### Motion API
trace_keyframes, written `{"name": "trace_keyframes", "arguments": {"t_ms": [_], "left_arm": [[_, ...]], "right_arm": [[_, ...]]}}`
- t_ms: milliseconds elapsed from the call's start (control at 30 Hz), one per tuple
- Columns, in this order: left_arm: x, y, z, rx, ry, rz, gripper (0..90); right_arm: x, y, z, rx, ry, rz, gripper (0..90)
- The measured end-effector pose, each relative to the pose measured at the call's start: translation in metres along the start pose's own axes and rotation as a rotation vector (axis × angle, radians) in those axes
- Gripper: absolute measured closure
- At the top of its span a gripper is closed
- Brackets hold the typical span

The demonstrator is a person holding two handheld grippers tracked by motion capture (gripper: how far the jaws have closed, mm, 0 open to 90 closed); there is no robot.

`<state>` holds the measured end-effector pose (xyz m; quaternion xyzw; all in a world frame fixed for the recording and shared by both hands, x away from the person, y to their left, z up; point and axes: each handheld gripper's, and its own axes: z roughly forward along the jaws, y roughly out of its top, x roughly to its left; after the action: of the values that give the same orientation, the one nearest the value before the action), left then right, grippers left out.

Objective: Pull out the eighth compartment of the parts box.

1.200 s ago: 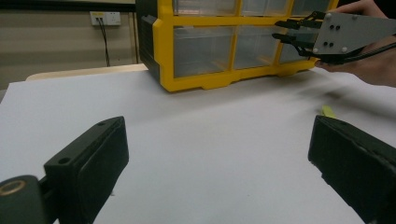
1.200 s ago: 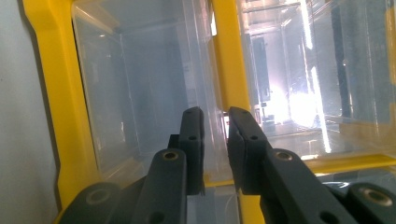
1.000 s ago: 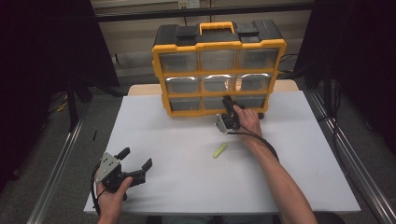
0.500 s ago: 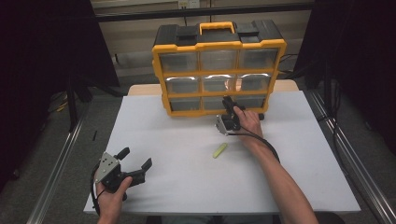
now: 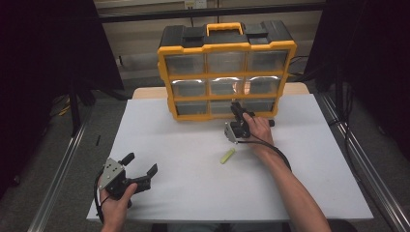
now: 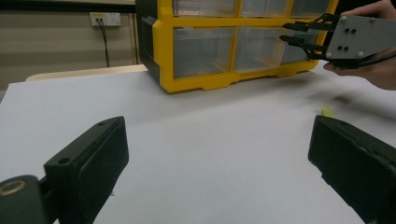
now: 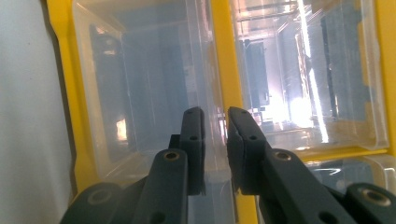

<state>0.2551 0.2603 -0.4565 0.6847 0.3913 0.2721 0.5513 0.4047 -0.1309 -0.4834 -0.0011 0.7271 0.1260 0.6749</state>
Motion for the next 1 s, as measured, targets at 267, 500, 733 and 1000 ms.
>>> {"name": "trace_keyframes", "arguments": {"t_ms": [267, 500, 733, 1000], "left_arm": [[0.000, 0.000, 0.000, -0.009, 0.005, -0.010, 5.2], [-0.001, 0.000, 0.001, -0.012, -0.007, -0.011, 5.2], [-0.001, -0.001, 0.001, -0.019, -0.008, -0.031, 5.2], [0.000, 0.000, 0.001, -0.005, -0.016, -0.013, 5.2]], "right_arm": [[0.001, 0.000, -0.005, -0.011, -0.011, -0.003, 77.6], [0.002, 0.000, -0.012, -0.015, -0.010, -0.005, 77.6], [0.002, 0.001, -0.016, -0.024, -0.016, -0.004, 77.6], [0.003, 0.001, -0.022, -0.033, -0.015, -0.007, 77.7]]}}
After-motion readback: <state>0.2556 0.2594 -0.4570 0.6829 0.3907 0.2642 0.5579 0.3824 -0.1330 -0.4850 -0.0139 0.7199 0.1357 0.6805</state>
